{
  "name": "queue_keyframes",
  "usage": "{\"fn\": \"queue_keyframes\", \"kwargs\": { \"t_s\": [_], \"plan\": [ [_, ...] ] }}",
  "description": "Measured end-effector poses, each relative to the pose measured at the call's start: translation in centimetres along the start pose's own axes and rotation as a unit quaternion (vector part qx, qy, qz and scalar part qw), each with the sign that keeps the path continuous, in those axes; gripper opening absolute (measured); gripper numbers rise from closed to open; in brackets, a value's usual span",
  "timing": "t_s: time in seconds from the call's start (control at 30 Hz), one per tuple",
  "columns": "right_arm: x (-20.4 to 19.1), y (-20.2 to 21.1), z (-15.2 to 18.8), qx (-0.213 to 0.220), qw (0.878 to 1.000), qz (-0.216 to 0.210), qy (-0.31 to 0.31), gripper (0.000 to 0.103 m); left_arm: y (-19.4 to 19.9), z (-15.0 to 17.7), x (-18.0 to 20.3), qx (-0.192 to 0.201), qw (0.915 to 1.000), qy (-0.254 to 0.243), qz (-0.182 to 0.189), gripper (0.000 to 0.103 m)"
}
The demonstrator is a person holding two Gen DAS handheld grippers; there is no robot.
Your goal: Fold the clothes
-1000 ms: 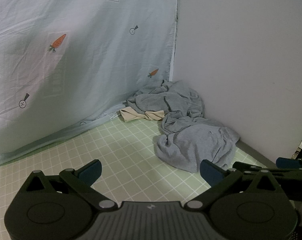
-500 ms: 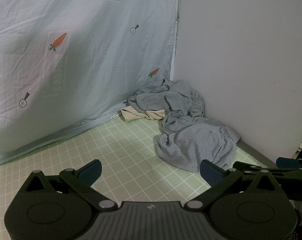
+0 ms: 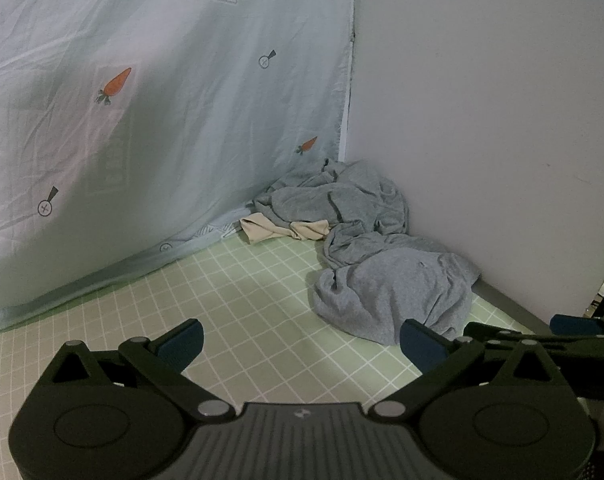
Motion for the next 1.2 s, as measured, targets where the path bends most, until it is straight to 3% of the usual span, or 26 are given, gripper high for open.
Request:
{"fn": "queue_keyframes", "kwargs": {
  "t_s": [1.2],
  "plan": [
    [0.8,-1.2,0.0,-0.007,1.0,-0.01,0.006,0.103,-1.8,-0.1,-0.1,-0.021,0.9998,0.002,-0.007,0.103]
  ]
}}
Point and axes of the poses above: each gripper's, at about its wrist camera, not at the fingertips, and y roughly against the way its jaws point, x to its right, z to its underside, the point moved 3 cm from there along -y, roughly the way its jaws point, and after that the axes turned 4 degrees about x, right-handed, at the moved point
